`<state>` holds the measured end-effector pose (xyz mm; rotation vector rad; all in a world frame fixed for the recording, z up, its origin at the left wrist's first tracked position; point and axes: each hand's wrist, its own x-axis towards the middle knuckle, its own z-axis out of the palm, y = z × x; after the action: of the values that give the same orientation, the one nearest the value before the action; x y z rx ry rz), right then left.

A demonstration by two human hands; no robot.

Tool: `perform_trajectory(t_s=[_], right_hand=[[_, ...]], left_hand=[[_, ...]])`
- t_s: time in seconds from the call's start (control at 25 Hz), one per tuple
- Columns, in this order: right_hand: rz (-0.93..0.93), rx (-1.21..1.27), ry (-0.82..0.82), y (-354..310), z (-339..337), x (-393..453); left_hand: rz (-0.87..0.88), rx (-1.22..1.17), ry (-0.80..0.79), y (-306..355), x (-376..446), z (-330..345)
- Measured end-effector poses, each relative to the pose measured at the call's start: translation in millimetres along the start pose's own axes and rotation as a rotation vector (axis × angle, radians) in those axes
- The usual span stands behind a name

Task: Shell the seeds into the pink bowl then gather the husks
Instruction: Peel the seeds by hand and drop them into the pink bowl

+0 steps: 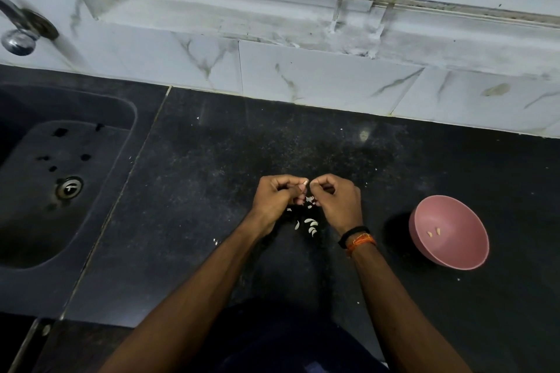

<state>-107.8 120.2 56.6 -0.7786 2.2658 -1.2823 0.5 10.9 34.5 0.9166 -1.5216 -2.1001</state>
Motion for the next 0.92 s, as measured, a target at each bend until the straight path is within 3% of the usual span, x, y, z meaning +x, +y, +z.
perform_trajectory(t_s=[0.6,0.92], right_hand=[[-0.033,0.116,-0.065,1,-2,0],[-0.172,-0.027,-0.078,9,-6,1]], left_hand=[[0.07,0.028,0.003,1,-1,-2],[0.044,0.069,-0.015,3,-1,-3]])
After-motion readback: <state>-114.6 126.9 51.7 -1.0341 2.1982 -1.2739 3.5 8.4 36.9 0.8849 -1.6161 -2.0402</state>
